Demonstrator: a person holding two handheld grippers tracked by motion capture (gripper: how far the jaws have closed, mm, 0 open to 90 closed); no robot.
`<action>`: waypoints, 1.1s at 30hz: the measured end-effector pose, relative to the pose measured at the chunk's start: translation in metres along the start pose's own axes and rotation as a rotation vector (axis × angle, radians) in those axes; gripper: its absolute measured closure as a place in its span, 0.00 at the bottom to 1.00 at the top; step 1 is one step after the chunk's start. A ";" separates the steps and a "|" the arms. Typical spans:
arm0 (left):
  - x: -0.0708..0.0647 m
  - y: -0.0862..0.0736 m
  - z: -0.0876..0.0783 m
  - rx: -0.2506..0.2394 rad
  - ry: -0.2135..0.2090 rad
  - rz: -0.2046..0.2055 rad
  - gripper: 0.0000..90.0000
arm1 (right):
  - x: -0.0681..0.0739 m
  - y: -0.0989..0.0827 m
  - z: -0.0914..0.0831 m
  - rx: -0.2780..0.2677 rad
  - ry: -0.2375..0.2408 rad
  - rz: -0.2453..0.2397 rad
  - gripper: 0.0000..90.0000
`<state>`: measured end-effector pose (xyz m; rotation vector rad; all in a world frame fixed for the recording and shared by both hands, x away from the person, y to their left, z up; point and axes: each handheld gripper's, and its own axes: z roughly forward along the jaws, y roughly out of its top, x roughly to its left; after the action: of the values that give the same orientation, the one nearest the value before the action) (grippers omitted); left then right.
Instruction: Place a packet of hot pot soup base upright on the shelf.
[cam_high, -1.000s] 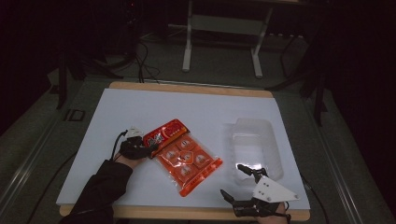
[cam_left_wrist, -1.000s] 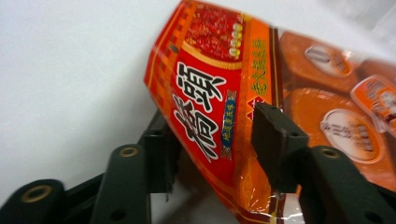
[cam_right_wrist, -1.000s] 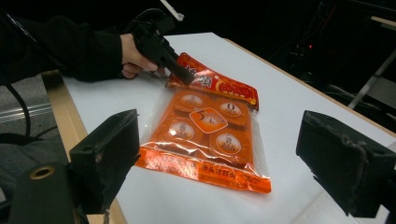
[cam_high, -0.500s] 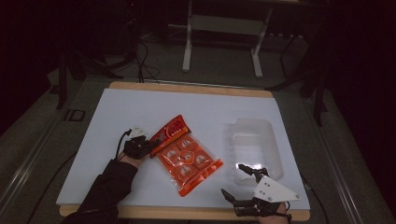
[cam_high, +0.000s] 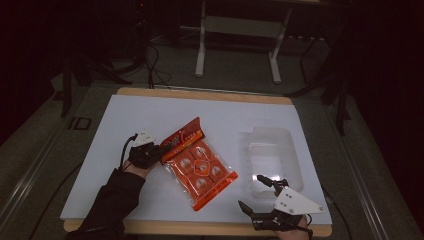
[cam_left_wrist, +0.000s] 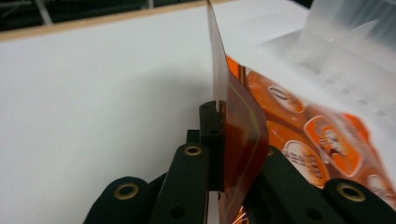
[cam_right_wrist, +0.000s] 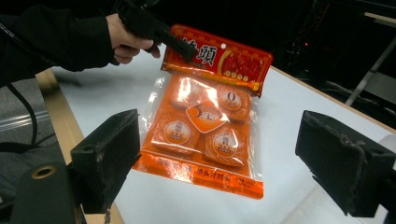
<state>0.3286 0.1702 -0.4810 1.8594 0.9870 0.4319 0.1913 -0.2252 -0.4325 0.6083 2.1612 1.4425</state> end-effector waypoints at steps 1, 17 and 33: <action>-0.002 0.002 -0.002 -0.006 -0.001 0.011 1.00 | 0.000 0.000 0.000 -0.002 -0.001 0.001 0.15; -0.032 0.033 -0.031 -0.076 -0.068 0.100 1.00 | -0.005 0.000 -0.002 0.004 -0.068 0.011 0.14; -0.073 0.057 -0.047 -0.129 -0.132 0.190 1.00 | -0.008 0.000 -0.005 -0.009 -0.093 0.018 0.14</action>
<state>0.2782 0.1278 -0.4003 1.8456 0.6810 0.4682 0.1948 -0.2332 -0.4297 0.6800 2.0816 1.4040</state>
